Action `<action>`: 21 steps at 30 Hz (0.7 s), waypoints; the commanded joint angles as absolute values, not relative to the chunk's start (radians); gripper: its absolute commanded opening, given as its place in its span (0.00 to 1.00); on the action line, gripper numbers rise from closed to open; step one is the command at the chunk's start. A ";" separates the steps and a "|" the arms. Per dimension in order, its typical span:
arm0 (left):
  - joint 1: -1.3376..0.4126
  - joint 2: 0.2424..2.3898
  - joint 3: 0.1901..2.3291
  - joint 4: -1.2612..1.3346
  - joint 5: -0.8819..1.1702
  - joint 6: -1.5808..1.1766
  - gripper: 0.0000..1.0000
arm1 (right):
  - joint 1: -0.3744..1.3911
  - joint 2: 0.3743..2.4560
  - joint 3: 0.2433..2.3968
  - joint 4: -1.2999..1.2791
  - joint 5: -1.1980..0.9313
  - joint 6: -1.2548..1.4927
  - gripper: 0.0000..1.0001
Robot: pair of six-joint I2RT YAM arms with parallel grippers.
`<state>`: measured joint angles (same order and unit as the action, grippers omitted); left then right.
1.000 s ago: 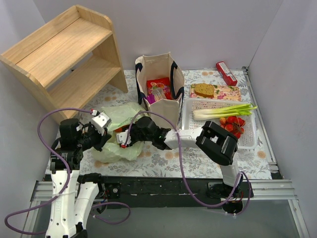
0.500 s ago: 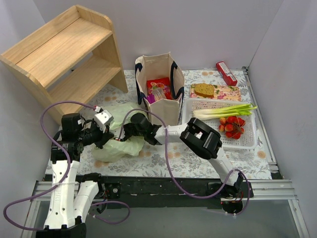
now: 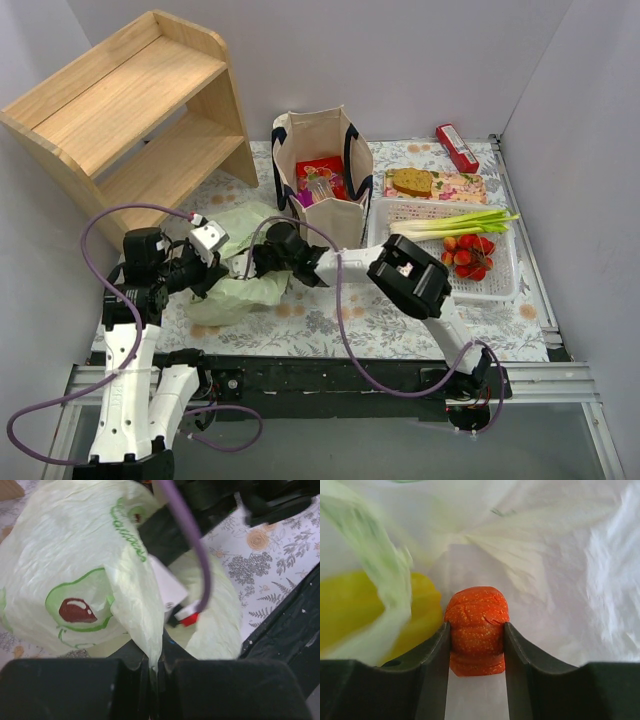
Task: Untie the knot of the grocery bags and take out the mixed food
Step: Pick up the fake fruit from the takeout bag.
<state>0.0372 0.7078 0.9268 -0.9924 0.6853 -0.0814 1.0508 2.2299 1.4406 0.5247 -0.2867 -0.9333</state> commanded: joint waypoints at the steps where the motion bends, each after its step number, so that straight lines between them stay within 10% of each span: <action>1: 0.035 0.681 0.928 -0.911 0.629 -0.144 0.00 | 1.042 2.007 1.275 0.546 -0.342 -0.893 0.01; 21: 0.035 0.683 0.839 -0.784 0.592 -0.164 0.03 | 0.994 1.418 1.104 0.281 -0.578 -0.524 0.01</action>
